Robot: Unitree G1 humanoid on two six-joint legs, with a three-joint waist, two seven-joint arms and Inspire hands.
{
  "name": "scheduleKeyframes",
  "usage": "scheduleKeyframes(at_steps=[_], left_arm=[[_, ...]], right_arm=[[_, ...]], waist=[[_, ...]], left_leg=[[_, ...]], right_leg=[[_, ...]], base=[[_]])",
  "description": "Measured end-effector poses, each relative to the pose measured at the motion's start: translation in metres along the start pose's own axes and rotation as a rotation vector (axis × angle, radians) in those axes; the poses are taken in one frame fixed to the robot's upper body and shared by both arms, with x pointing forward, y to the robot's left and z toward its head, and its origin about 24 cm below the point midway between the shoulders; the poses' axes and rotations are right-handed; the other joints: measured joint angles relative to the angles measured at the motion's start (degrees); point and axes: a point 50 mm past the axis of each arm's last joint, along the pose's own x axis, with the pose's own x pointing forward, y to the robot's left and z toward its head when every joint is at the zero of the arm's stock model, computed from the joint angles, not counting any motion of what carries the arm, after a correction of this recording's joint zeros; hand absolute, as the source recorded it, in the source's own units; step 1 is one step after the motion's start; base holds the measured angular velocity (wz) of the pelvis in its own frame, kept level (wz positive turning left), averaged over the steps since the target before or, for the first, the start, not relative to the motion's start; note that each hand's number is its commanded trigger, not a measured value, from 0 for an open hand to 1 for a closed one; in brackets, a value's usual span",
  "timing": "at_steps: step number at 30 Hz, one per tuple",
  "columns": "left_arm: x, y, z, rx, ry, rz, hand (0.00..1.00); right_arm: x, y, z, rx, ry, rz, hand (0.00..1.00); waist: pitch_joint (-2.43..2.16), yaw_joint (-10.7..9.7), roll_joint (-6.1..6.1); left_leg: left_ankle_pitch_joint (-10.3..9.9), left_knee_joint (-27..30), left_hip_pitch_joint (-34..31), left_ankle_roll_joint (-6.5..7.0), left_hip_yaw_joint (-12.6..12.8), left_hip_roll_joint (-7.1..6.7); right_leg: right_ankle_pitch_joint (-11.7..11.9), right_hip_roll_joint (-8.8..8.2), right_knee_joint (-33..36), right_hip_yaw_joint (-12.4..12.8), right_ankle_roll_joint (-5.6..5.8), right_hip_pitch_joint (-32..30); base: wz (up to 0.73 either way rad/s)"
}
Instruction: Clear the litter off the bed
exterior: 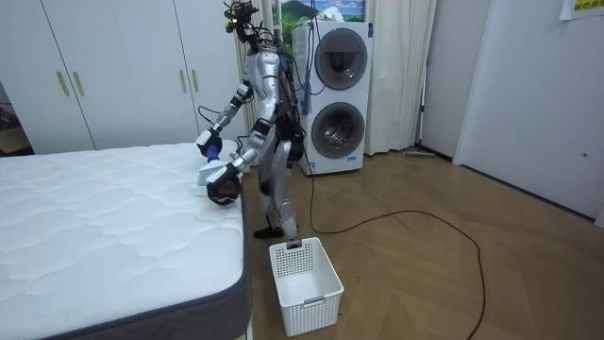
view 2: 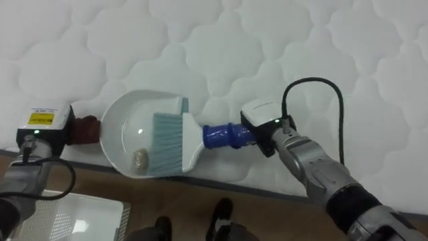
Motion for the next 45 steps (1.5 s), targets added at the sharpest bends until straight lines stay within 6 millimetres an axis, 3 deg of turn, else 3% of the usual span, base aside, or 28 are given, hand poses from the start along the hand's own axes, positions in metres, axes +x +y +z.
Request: scheduleKeyframes(at_steps=[7,9,10,20,21,23,24,27,30,32,34,37,40,45], left_arm=[[-0.014,-0.014,-0.009,-0.052,0.042,-0.012,1.0],[-0.018,-0.015,-0.011,-0.081,0.058,0.002,1.0],[-0.02,-0.016,-0.013,-0.093,0.07,0.004,1.0],[-0.056,-0.042,-0.018,-0.142,0.11,-0.049,1.0],[-0.059,-0.044,-0.016,-0.16,0.116,-0.051,1.0],[-0.062,-0.045,-0.014,-0.193,0.131,-0.048,1.0],[-0.063,-0.045,-0.013,-0.211,0.141,-0.049,1.0],[-0.074,-0.052,-0.015,-0.246,0.18,-0.071,1.0],[-0.081,-0.054,-0.012,-0.28,0.196,-0.082,1.0],[-0.086,-0.056,-0.007,-0.31,0.19,-0.087,1.0],[-0.088,-0.059,-0.001,-0.34,0.182,-0.113,1.0],[-0.089,-0.061,0.007,-0.37,0.18,-0.138,1.0],[-0.092,-0.064,0.013,-0.389,0.176,-0.179,1.0],[-0.094,-0.067,0.014,-0.396,0.171,-0.221,1.0]], right_arm=[[-0.018,0.014,-0.043,0.084,0.17,-0.01,1.0],[-0.022,0.013,-0.054,0.12,0.22,-0.038,0.15],[-0.024,0.011,-0.059,0.138,0.247,-0.06,0.0],[-0.039,0.022,-0.072,0.382,0.339,-0.109,0.0],[-0.04,0.021,-0.073,0.42,0.349,-0.117,0.0],[-0.041,0.018,-0.077,0.478,0.371,-0.151,0.0],[-0.043,0.017,-0.081,0.518,0.388,-0.175,0.0],[-0.052,0.014,-0.081,0.611,0.4,-0.251,0.0],[-0.061,0.017,-0.081,0.687,0.422,-0.304,0.0],[-0.065,0.022,-0.083,0.752,0.448,-0.319,0.0],[-0.07,0.029,-0.083,0.833,0.482,-0.329,0.0],[-0.071,0.028,-0.082,0.937,0.509,-0.389,0.0],[-0.07,0.024,-0.075,1.017,0.505,-0.442,0.0],[-0.064,0.029,-0.062,1.149,0.503,-0.452,0.0]], waist=[[-0.1,-0.33,0.14],[-0.17,-0.2,0.23],[-0.25,-0.15,0.39],[-2.1,-0.36,1.75],[-2.51,-0.3,1.87],[-2.67,-0.26,2.01],[-3.03,-0.14,2.17],[-3.41,-0.05,2.9],[-3.3,-1.81,3.58],[-3.25,-1.92,3.73],[-3.11,-2.73,3.93],[-2.73,-3.58,4.74],[-2.74,-4.03,5.6],[-2.95,-3.04,5.84]], left_leg=[[-0.01,-2.09,4.95,-0.04,-0.88,-0.02],[0.0,-2.8,5.99,-0.03,-0.87,-0.04],[0.02,-3.06,6.6,-0.02,-0.89,0.0],[0.26,-9.07,16.98,-0.36,-0.84,0.07],[0.3,-9.69,17.87,-0.42,-0.92,0.17],[0.42,-10.55,19.27,-0.61,-1.1,0.21],[0.49,-10.98,19.79,-0.67,-1.14,0.22],[0.76,-12.07,22.54,-0.78,-1.48,0.38],[0.77,-11.89,23.27,-0.79,-4.37,0.18],[0.76,-11.66,23.64,-0.79,-4.06,0.26],[0.74,-10.54,23.44,-0.82,1.11,1.6],[0.9,-9.95,23.34,-1.08,5.46,2.78],[1.19,-10.03,23.24,-1.04,5.53,2.36],[1.58,-10.76,23.25,-0.79,5.01,1.54]], right_leg=[[-0.43,0.17,-2.17,-0.82,0.6,5.52],[-0.54,0.31,-2.35,-0.73,0.77,6.29],[-0.49,0.56,-2.84,-0.75,0.87,7.03],[-1.66,1.47,-5.58,-0.3,2.03,15.99],[-1.66,1.92,-6.38,-0.28,2.04,17.03],[-1.67,2.05,-7.12,-0.34,2.13,18.43],[-1.8,2.04,-7.13,-0.37,2.31,18.91],[-2.05,2.28,-8.16,-0.72,2.52,21.79],[-2.7,2.14,-9.14,-2.82,3.23,24.99],[-3.18,1.83,-9.26,-3.86,3.46,26.49],[-4.69,0.8,-9.05,-5.84,3.95,28.36],[-5.84,-0.54,-8.54,-9.74,4.55,30.04],[-6.48,-1.47,-8.46,-12.62,5.19,31.5],[-7.1,-1.46,-8.89,-12.94,6.18,32.92]], base=[[0.06],[0.03],[0.0],[-0.02],[0.05],[0.07],[0.11],[0.13],[0.56],[0.61],[0.82],[0.79],[0.61],[0.4]])
